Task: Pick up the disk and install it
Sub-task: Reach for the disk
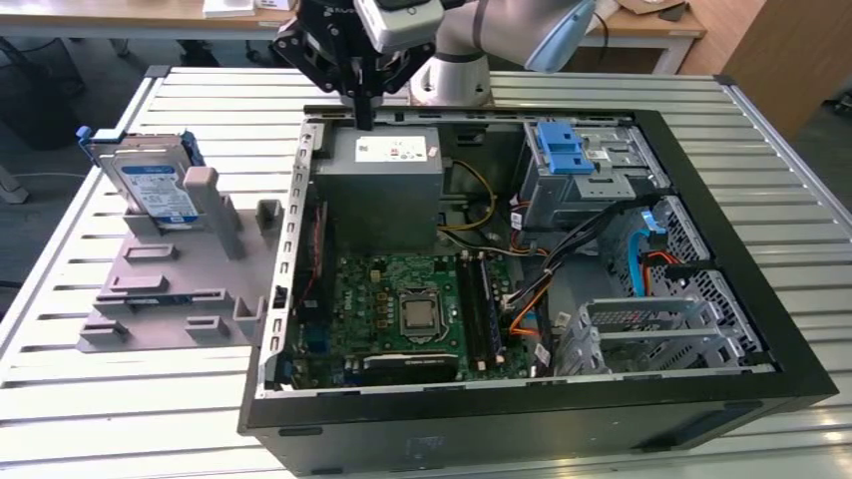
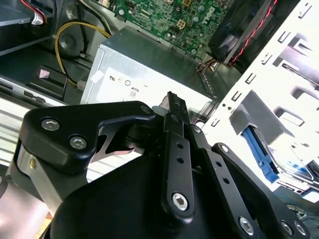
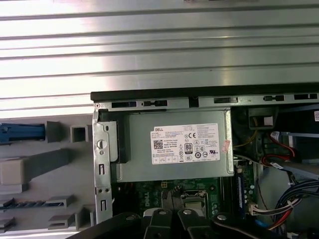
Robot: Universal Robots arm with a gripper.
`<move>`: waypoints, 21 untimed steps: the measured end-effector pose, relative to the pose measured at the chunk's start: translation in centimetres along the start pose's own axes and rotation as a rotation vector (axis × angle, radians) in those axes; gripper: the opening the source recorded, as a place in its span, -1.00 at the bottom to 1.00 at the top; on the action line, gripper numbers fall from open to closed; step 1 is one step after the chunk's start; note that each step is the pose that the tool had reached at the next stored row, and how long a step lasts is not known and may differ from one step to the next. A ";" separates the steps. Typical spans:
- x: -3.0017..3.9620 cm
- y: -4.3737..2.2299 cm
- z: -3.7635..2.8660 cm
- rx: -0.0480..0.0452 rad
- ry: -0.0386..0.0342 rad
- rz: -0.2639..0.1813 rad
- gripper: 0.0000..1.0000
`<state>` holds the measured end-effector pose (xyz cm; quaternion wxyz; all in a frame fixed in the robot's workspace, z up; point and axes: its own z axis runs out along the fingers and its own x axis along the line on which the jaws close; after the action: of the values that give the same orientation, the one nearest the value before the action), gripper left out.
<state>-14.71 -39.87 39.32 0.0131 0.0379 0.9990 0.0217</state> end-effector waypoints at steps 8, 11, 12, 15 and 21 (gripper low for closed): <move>0.60 0.03 -0.01 0.0000 0.0000 0.000 -0.79; 0.91 0.13 -0.01 0.0000 0.0000 0.000 -0.79; 1.02 0.17 -0.01 0.0000 0.0000 0.000 -0.79; 1.34 0.33 -0.01 0.0000 0.0000 0.000 -0.79; 1.97 0.65 -0.01 0.0000 0.0000 0.000 -0.79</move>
<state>-16.62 -39.07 39.31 0.0131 0.0379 0.9990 0.0217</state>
